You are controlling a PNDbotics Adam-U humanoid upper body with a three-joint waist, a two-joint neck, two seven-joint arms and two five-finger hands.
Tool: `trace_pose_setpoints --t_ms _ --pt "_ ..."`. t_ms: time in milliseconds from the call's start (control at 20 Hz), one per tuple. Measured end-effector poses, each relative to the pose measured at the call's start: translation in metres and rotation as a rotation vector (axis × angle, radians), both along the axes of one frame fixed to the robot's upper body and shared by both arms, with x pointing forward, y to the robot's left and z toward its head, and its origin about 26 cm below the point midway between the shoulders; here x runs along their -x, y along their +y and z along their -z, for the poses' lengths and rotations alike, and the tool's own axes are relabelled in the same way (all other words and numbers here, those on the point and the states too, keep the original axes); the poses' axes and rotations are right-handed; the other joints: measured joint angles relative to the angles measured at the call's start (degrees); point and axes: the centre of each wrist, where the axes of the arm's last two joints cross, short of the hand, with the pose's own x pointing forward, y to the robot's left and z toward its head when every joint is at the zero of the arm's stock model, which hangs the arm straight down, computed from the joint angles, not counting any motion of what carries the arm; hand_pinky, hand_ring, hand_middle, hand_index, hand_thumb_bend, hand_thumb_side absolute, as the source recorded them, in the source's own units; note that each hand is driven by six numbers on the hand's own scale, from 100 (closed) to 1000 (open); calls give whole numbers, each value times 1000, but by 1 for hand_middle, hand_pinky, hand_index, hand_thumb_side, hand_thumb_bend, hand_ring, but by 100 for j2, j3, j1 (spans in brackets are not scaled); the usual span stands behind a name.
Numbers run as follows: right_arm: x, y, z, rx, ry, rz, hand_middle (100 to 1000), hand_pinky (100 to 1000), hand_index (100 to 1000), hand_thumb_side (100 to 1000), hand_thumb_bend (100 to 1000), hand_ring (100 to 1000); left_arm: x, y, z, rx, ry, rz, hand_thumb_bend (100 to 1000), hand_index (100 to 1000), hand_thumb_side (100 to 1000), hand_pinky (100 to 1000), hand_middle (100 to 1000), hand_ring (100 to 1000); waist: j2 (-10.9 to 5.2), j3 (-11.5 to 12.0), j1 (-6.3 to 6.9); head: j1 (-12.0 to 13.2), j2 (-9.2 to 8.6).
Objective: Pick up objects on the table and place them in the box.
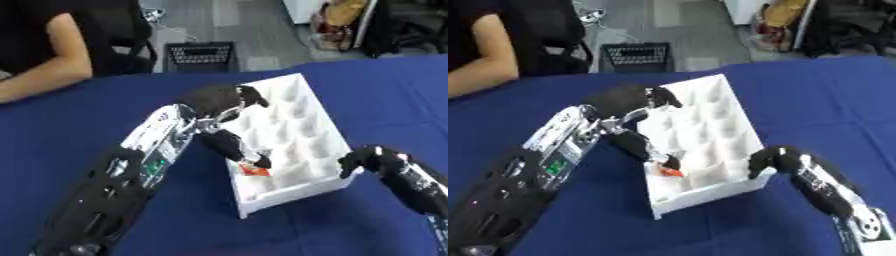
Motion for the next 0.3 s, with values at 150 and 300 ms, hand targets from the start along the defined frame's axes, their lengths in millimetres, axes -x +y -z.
trace_pose_setpoints --t_ms 150,300 --pt "0 0 0 0 0 0 636 860 789 975 100 620 0 0 0 5 -5 3 921 902 694 850 842 838 0 11 0 0 0" --pt "0 0 0 0 1 0 636 860 789 976 100 619 5 1 1 19 -2 19 921 905 678 858 831 834 0 36 0 -1 -1"
